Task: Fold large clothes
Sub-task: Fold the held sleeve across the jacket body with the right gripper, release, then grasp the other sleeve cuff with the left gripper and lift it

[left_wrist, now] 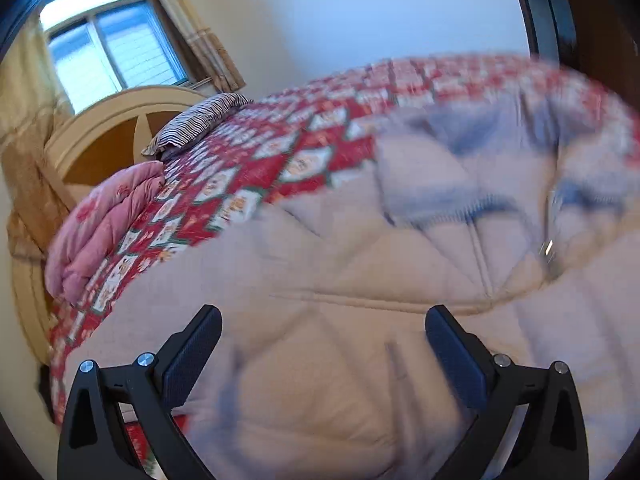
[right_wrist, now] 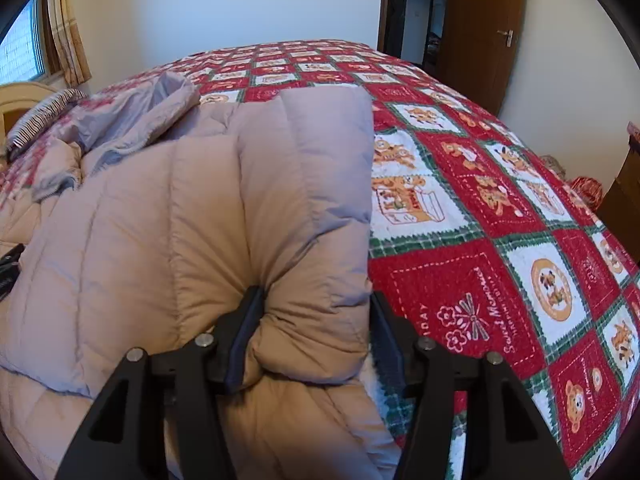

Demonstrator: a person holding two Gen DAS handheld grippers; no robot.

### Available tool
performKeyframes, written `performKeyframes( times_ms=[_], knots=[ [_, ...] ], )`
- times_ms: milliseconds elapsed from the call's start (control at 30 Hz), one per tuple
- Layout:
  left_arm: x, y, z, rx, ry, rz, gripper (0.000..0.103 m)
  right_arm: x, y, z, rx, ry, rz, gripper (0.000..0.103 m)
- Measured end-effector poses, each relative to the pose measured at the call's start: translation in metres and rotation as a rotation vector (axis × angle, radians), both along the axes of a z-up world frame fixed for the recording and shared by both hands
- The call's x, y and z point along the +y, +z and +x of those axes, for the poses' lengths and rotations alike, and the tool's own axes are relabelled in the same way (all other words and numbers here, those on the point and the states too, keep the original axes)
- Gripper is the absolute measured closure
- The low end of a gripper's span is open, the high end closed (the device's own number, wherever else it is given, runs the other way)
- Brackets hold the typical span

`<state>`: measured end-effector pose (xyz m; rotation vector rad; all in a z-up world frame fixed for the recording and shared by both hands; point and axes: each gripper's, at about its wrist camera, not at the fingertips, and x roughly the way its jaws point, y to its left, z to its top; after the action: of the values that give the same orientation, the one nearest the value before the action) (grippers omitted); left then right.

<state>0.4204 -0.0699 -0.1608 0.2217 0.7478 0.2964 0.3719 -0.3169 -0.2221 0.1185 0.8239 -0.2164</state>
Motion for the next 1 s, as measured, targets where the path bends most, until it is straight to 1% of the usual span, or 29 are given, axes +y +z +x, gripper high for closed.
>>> performKeyframes(
  times_ms=[33, 100, 133, 167, 200, 233, 267, 300, 367, 433, 500, 567, 633, 700, 733, 767, 800, 833, 867, 900, 933, 1000],
  knots=[
    [0.015, 0.018, -0.012, -0.047, 0.003, -0.014, 0.001, -0.006, 0.005, -0.005, -0.011, -0.009, 0.033, 0.034],
    [0.044, 0.039, -0.032, -0.101, 0.011, -0.013, 0.001, -0.018, 0.016, -0.022, -0.055, -0.069, 0.085, 0.025],
    [0.065, 0.045, -0.042, -0.123, 0.029, -0.007, 0.001, -0.023, 0.022, -0.035, -0.091, -0.099, 0.117, 0.023],
    [0.085, 0.048, -0.049, -0.132, 0.043, 0.001, 0.001, -0.024, 0.027, -0.043, -0.111, -0.114, 0.132, 0.022],
    [0.108, 0.047, -0.054, -0.125, 0.069, 0.015, 0.001, -0.022, 0.032, -0.051, -0.124, -0.125, 0.141, 0.022],
    [0.138, 0.043, -0.06, -0.11, 0.121, 0.033, 0.001, -0.018, 0.036, -0.059, -0.139, -0.121, 0.151, 0.022],
    [0.167, 0.037, -0.064, -0.09, 0.173, 0.044, 0.001, -0.01, 0.041, -0.064, -0.152, -0.106, 0.158, 0.022],
    [0.187, 0.032, -0.067, -0.071, 0.213, 0.046, 0.001, 0.003, 0.045, -0.068, -0.159, -0.074, 0.154, 0.022],
    [0.245, 0.017, -0.08, -0.028, 0.331, 0.009, 0.001, 0.029, 0.049, -0.069, -0.158, -0.012, 0.11, 0.022],
    [0.302, 0.002, -0.099, 0.0, 0.451, -0.049, 0.001, 0.064, 0.05, -0.069, -0.157, 0.066, 0.041, 0.022],
    [0.343, -0.01, -0.117, 0.014, 0.536, -0.093, 0.001, 0.092, 0.047, -0.068, -0.161, 0.119, -0.017, 0.022],
    [0.366, -0.022, -0.132, 0.021, 0.564, -0.138, 0.001, 0.118, 0.041, -0.067, -0.151, 0.17, -0.041, 0.022],
    [0.38, -0.032, -0.138, 0.043, 0.58, -0.178, 0.001, 0.138, 0.038, -0.065, -0.14, 0.213, -0.028, 0.022],
    [0.394, -0.041, -0.14, 0.049, 0.611, -0.238, 0.001, 0.156, 0.037, -0.064, -0.133, 0.26, -0.023, 0.021],
    [0.4, -0.045, -0.142, 0.042, 0.621, -0.281, 0.001, 0.166, 0.036, -0.065, -0.13, 0.287, -0.027, 0.018],
    [0.401, -0.048, -0.141, 0.038, 0.619, -0.31, 0.004, 0.175, 0.035, -0.066, -0.128, 0.31, -0.034, 0.017],
    [0.401, -0.05, -0.141, 0.034, 0.609, -0.331, 0.009, 0.184, 0.034, -0.068, -0.129, 0.331, -0.044, 0.017],
    [0.398, -0.05, -0.141, 0.023, 0.586, -0.329, 0.021, 0.194, 0.032, -0.071, -0.131, 0.352, -0.057, 0.017],
    [0.392, -0.047, -0.14, 0.014, 0.553, -0.316, 0.045, 0.2, 0.03, -0.073, -0.131, 0.373, -0.071, 0.017],
    [0.389, -0.044, -0.14, 0.011, 0.523, -0.32, 0.063, 0.203, 0.029, -0.074, -0.132, 0.381, -0.084, 0.017],
    [0.383, -0.041, -0.138, 0.011, 0.475, -0.342, 0.088, 0.206, 0.027, -0.074, -0.134, 0.382, -0.104, 0.017],
    [0.376, -0.03, -0.137, 0.003, 0.461, -0.335, 0.091, 0.203, 0.026, -0.071, -0.132, 0.364, -0.136, 0.017]
  ],
)
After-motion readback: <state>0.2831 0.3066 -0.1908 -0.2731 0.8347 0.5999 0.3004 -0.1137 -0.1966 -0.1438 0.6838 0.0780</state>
